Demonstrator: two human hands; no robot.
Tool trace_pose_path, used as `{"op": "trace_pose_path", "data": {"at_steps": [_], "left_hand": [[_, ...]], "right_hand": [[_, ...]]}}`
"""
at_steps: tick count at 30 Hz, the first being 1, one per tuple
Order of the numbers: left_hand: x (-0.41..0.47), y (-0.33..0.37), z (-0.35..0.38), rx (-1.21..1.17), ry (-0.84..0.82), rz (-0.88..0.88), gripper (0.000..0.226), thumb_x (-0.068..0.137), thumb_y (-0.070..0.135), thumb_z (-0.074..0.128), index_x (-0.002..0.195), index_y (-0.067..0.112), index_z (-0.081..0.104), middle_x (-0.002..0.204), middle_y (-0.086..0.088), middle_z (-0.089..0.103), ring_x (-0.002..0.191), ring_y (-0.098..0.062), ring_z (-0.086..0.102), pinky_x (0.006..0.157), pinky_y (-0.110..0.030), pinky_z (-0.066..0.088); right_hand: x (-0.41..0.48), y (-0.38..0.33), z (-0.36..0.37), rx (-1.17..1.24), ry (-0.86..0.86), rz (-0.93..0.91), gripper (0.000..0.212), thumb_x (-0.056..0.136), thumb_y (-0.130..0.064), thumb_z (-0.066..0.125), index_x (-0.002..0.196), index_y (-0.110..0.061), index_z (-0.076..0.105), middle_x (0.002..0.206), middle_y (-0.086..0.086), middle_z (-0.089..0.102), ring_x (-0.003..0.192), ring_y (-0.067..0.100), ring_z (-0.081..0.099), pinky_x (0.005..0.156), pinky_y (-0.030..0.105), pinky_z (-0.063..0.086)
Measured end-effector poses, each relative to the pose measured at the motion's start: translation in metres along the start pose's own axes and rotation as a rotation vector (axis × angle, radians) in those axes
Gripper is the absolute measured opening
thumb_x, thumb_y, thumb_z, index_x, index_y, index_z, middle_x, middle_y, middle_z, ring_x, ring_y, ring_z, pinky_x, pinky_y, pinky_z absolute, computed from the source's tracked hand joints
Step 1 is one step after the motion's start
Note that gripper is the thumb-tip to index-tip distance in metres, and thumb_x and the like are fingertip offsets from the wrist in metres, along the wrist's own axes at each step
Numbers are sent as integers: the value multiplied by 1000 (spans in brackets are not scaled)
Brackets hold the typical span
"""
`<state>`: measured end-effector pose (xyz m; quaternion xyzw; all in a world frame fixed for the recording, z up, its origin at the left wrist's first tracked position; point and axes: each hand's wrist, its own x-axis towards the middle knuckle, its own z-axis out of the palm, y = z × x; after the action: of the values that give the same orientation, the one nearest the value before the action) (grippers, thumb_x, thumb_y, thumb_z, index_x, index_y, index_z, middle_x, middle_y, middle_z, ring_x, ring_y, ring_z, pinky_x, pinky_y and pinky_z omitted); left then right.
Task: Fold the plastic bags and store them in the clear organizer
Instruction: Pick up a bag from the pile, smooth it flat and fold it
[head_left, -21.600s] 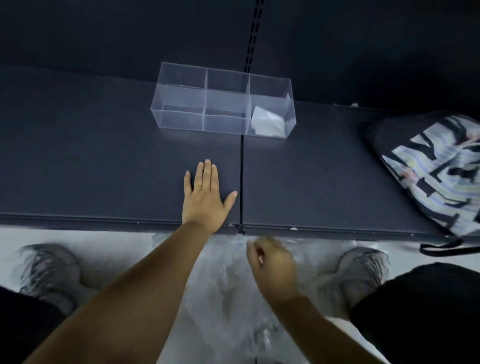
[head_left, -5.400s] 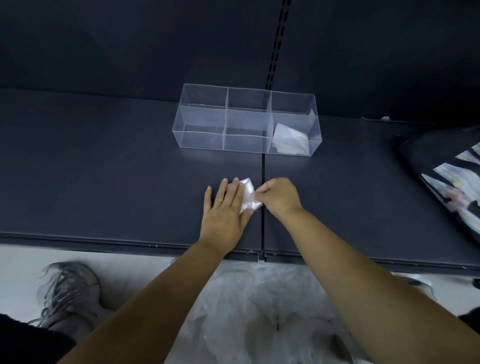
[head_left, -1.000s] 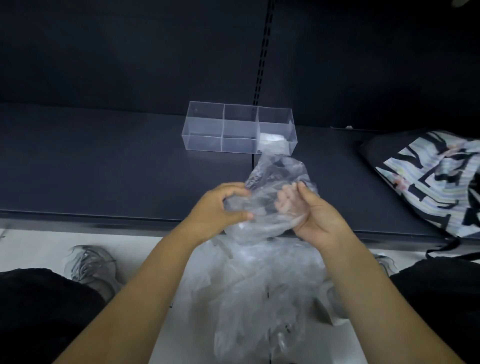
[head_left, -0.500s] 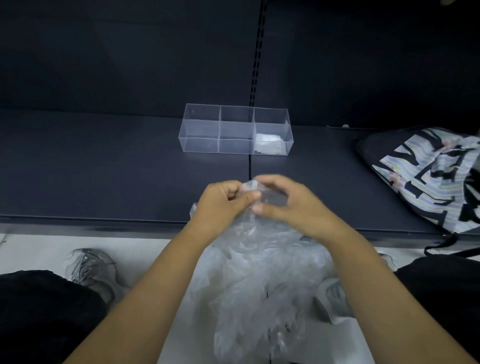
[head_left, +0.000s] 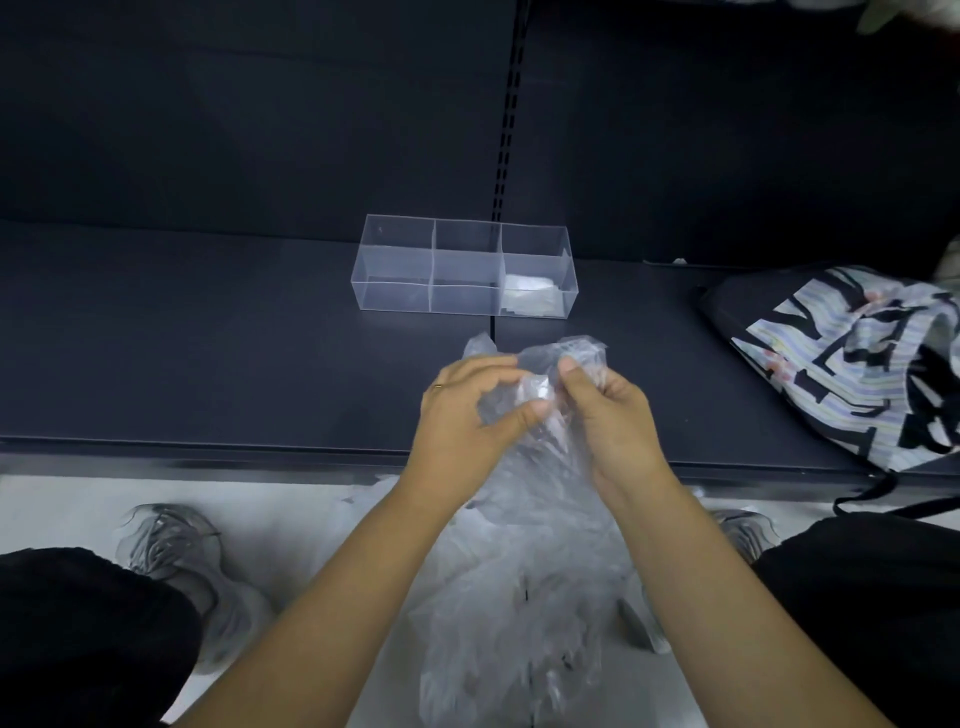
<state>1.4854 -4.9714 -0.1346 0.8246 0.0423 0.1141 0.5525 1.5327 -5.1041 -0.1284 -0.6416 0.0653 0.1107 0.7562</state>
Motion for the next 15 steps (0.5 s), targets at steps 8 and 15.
{"op": "trace_pose_path", "data": {"at_steps": [8,15], "left_hand": [[7,-13,-17,-465,272,-387,14,93,21,60,84,16,70,79,4,72,74,-5,64,72,-16,50],[12,-31,-34,-477,206,-456,22,96,33,55,89,17,68,86,-3,70,79,-17,63,76,-34,54]], "right_hand": [[13,-2,-33,64,376,47,36,88,-34,67,61,-21,46,70,13,49,74,25,48,70,40,46],[21,2,-69,-166,-153,-22,79,65,-53,70,137,-39,38,143,-11,36,132,4,34,107,30,30]]}}
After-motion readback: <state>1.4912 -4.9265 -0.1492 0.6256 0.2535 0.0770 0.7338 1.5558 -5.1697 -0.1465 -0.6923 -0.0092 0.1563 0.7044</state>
